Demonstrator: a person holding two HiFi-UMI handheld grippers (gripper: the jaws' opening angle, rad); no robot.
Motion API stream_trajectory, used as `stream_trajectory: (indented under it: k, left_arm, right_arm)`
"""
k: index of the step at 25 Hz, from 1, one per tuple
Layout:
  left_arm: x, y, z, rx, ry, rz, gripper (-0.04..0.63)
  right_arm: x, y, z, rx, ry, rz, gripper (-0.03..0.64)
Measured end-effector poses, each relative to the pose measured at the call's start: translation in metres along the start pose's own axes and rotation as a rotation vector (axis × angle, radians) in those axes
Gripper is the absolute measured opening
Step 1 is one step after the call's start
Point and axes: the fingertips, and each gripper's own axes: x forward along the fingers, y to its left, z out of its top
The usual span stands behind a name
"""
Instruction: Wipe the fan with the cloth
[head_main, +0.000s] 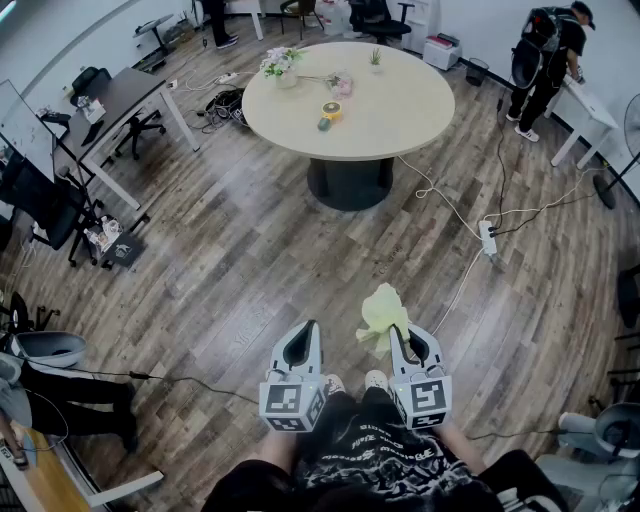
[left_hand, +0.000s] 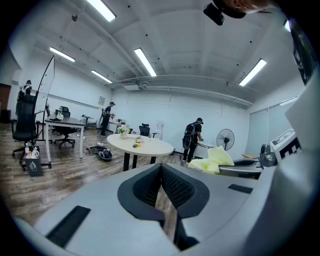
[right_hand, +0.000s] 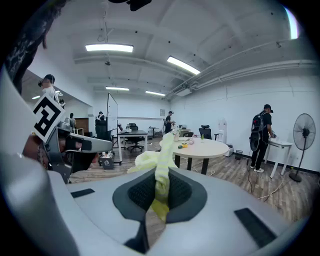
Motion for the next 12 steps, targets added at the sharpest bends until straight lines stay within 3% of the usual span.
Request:
stream_trajectory:
  k: [12]
  left_arm:
    - [0.007,0.007,0.004,0.018,-0.02,-0.019,0.02]
  right_arm:
    - [0.012,0.0,-0.006,0.015,-0.015,-0.005,0.029]
